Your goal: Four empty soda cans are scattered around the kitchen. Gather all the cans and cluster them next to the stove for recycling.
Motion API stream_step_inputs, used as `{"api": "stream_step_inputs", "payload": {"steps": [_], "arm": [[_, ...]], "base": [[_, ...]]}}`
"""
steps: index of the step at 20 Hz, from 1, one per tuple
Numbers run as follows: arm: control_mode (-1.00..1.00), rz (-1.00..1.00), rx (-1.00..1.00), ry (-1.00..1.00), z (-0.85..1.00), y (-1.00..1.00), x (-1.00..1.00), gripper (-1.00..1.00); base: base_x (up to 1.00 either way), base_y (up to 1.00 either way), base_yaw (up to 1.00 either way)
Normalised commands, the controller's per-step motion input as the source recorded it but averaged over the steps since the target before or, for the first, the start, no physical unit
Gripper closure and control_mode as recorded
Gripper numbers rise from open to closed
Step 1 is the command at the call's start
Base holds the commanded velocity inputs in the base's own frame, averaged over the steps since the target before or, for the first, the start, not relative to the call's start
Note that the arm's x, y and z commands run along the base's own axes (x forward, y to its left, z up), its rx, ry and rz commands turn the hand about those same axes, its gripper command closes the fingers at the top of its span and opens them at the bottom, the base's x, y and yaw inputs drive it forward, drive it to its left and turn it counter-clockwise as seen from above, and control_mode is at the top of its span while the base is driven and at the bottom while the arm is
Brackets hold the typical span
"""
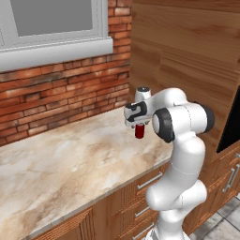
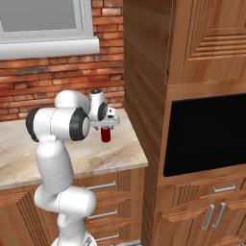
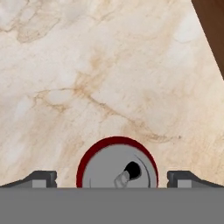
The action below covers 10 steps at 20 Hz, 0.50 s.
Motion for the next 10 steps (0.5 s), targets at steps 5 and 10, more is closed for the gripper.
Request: {"api": "stream_step_inputs", "payload": {"steps": [5, 10], "arm": [[-1.0, 0.0, 0.0, 0.0, -0.04, -0.05, 0.1, -1.0], [-1.0, 0.0, 0.0, 0.02, -0.05, -0.05, 0.03, -1.0]], "base": [[0.0, 0.0, 0.0], [0.0, 0.0, 0.0]]}}
